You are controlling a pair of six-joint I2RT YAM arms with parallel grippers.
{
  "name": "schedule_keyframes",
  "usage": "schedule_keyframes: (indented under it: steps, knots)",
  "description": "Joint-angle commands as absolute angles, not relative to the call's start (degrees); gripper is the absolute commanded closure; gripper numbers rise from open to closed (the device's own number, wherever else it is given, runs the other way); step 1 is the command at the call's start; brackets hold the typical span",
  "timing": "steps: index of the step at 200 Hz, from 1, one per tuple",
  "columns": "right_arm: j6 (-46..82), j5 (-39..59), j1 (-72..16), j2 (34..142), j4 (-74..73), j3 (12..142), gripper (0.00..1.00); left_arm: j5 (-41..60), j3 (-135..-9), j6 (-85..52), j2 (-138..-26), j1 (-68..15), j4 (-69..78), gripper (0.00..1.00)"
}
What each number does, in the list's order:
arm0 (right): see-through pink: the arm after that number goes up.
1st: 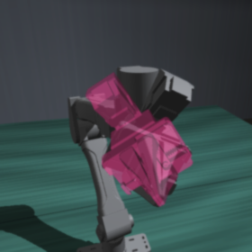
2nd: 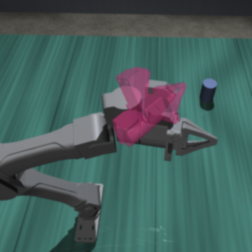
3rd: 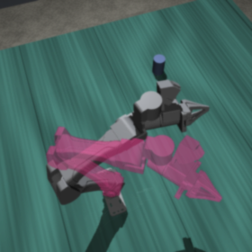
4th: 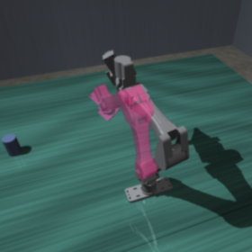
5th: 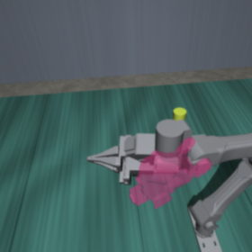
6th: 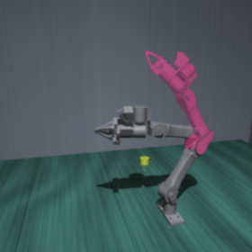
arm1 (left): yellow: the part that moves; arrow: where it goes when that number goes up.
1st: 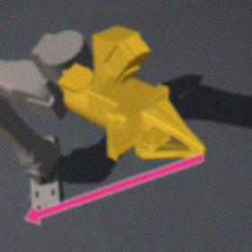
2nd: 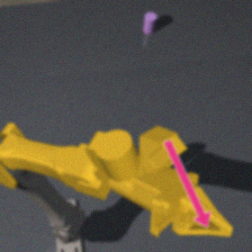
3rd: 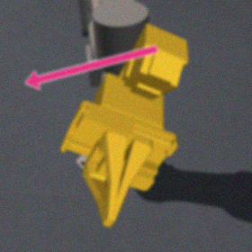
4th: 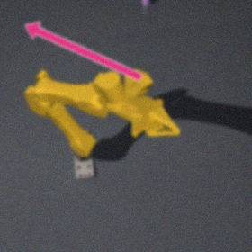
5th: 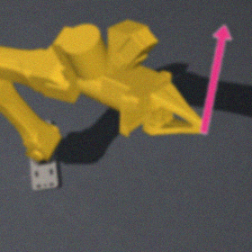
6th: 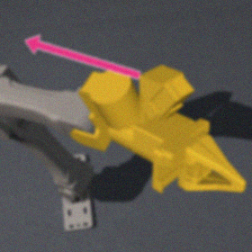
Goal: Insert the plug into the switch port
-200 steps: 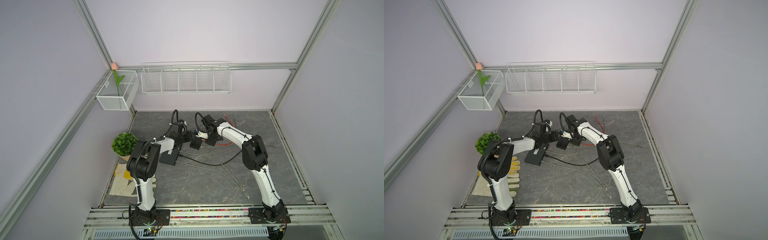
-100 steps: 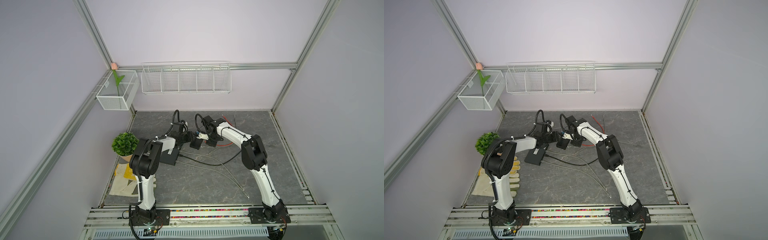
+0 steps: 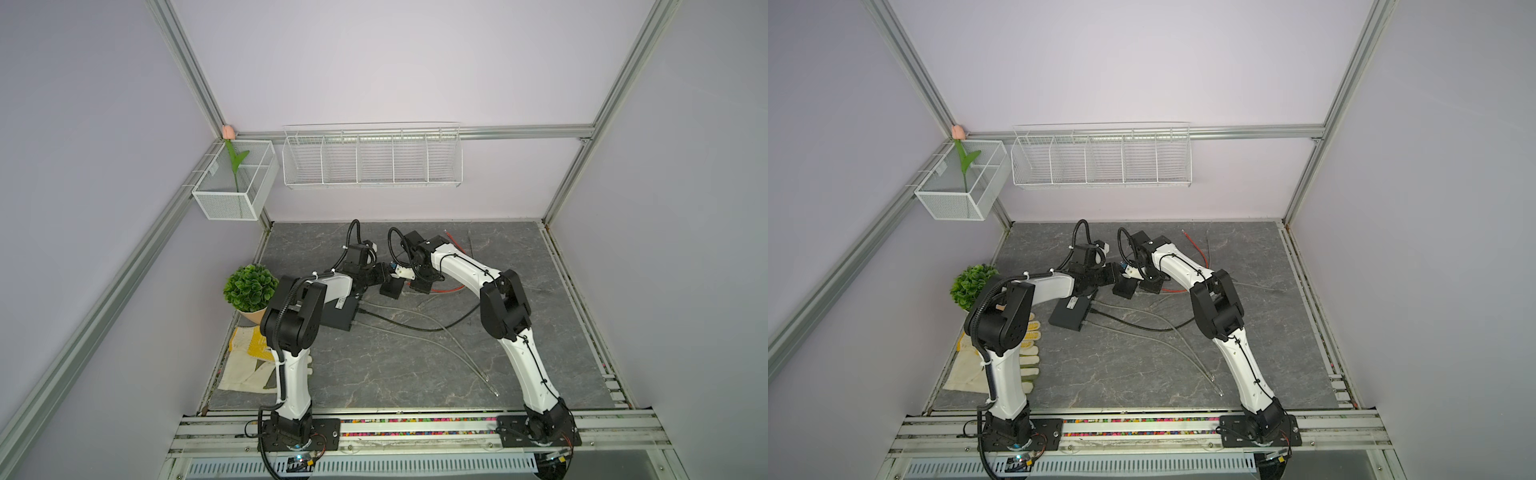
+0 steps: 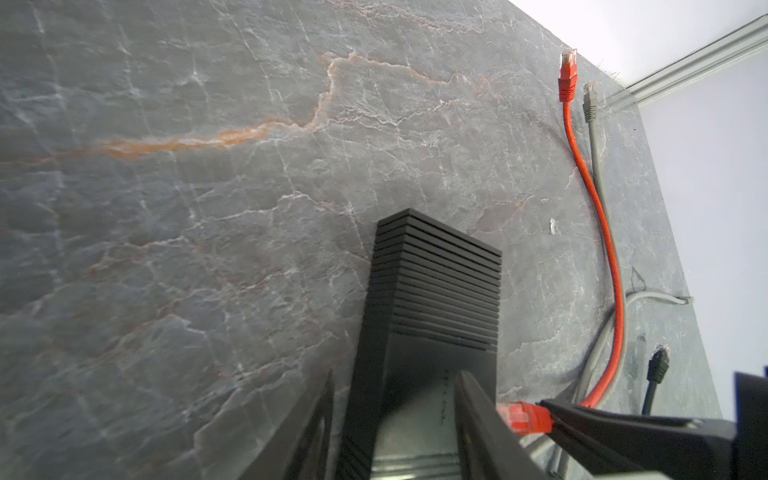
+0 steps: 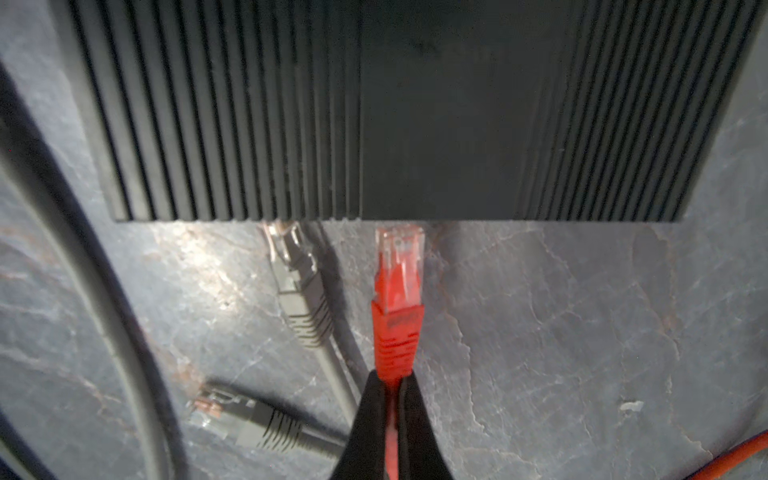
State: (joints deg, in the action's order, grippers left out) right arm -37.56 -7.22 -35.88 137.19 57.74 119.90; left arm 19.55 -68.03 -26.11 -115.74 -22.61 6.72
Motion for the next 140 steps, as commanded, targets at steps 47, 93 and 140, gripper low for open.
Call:
schedule_keyframes:
  steps: [47, 93, 140]
  knots:
    - [-38.32, -5.67, -36.38, 139.37, 59.94, 121.68, 0.93, 20.61, -69.76, -26.37, -117.93, -23.20, 6.86, 0.52]
    - [-38.05, -5.46, -36.58, 139.43, 60.10, 122.33, 0.94, 20.76, -69.37, -26.37, -117.87, -23.40, 7.02, 0.53]
    - [-37.60, -5.93, -36.62, 139.27, 59.31, 122.19, 0.93, 20.83, -68.12, -26.70, -117.34, -23.50, 8.00, 0.54]
